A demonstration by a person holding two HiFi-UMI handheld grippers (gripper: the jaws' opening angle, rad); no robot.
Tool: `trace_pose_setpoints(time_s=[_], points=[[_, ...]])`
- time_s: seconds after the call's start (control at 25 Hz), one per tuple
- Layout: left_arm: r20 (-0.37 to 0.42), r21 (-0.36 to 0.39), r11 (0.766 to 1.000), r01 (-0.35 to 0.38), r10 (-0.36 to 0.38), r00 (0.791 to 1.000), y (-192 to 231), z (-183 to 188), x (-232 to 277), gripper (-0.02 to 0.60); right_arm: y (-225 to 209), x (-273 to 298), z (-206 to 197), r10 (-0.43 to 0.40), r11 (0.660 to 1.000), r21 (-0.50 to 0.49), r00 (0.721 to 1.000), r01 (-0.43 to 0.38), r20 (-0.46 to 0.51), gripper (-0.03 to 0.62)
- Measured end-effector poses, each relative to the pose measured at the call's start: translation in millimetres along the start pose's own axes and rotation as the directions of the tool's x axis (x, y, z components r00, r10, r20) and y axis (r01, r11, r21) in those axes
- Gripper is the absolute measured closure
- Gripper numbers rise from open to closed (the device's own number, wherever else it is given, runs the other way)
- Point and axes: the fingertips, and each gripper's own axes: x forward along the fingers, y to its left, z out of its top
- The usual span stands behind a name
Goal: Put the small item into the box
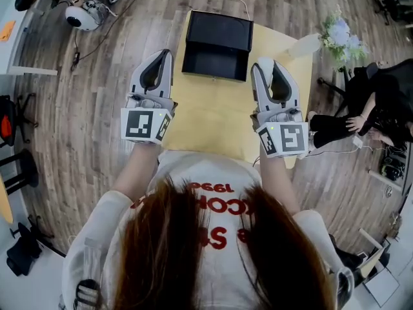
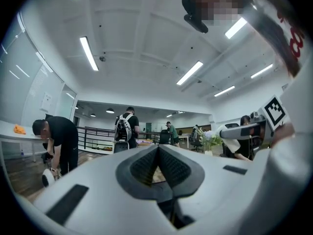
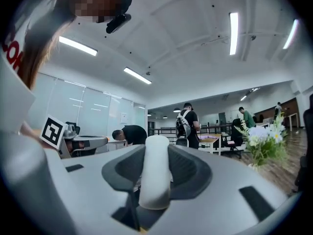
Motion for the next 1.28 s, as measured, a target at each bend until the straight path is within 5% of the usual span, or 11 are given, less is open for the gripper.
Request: trace_pose_setpoints(time_s=[0.8,1.08,1.28], points=[[-0.008,-0.015,1.0,-0.014,0.013,1.0,5,-8,11,0.574,1,11,0,0.042,0.999,0.01,0.999,-0.042,-0.021,0.454],[-0.045,-0.03,0.999,-0.023,0.021,0.999,9,-32,21,0.575,-3,34,-41,0.092,0.995,0.046,0.985,-0.086,-0.147,0.454],[-0.086,-0.049,0.998,-0.029,0.025,0.996,16,-53,24,0.574,-3,55,-93,0.135,0.991,0.056,0.946,-0.124,-0.294,0.453]])
